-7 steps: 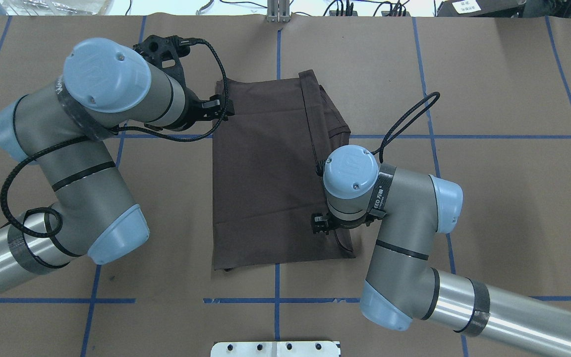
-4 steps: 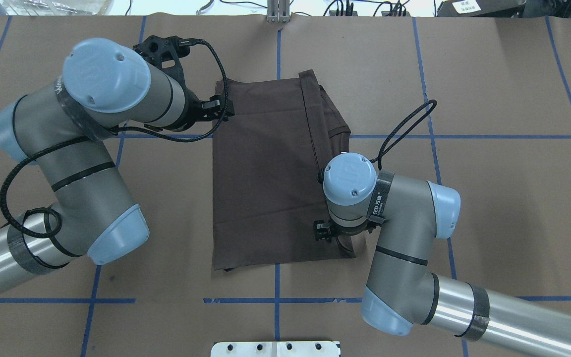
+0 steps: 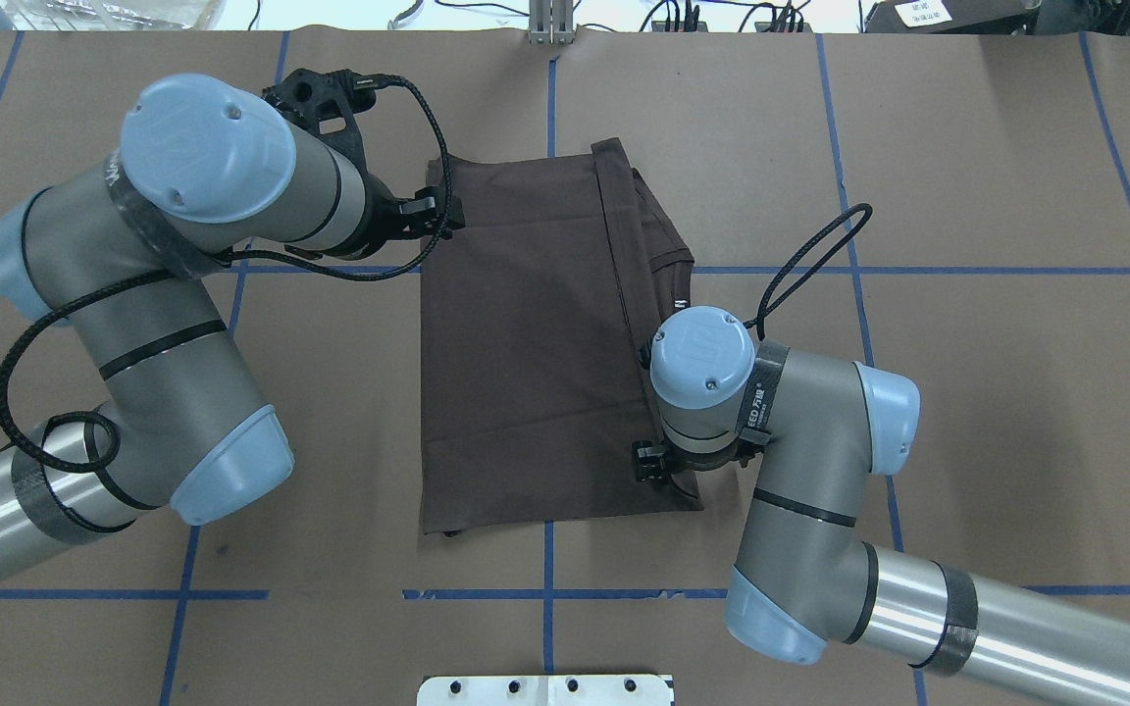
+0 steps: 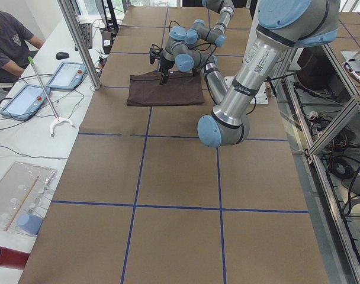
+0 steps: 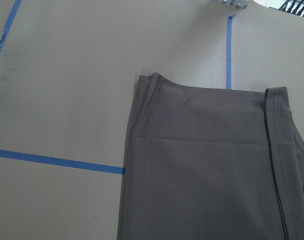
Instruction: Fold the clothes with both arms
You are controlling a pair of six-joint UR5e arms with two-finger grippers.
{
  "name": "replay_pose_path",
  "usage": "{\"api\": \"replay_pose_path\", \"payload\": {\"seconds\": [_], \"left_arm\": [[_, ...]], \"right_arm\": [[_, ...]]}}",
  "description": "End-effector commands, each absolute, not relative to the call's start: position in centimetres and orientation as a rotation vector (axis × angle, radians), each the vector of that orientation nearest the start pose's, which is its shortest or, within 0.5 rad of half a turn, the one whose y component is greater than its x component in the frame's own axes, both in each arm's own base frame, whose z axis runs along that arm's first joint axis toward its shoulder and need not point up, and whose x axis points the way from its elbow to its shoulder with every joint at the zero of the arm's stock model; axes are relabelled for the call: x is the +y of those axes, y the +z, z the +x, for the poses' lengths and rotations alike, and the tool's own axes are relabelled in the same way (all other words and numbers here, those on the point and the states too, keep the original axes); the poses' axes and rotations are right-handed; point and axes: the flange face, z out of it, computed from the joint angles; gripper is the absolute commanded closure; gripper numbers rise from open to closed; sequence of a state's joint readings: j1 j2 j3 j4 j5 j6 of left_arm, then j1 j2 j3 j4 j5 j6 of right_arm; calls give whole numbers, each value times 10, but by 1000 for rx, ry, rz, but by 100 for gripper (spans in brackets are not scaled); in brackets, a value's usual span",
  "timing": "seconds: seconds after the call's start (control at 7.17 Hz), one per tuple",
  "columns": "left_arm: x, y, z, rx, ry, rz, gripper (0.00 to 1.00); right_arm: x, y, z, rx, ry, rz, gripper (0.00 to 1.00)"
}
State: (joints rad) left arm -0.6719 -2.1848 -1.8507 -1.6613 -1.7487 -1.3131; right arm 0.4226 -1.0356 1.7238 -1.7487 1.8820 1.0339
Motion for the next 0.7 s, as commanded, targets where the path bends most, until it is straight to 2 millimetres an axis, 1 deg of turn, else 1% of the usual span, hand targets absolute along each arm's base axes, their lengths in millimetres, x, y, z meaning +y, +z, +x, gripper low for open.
{"api": "replay_pose_path", "payload": {"seconds": [0.0,0.14,0.28,0.42,0.56], "left_arm": [[-481,174,418,957,-291,297,0],[-479,172,417,961,-290,299,0],[-478,170,416,965,-290,301,0],[-478,170,416,966,-289,300,0],[-478,170,416,967,-290,302,0]], "right_arm": [[-364,313,-550,-591,-185,-35,0],[-366,315,-547,-590,-181,-34,0],[-365,329,-544,-572,-179,-42,0],[-367,334,-540,-566,-175,-41,0],[-371,343,-535,-553,-171,-44,0]]}}
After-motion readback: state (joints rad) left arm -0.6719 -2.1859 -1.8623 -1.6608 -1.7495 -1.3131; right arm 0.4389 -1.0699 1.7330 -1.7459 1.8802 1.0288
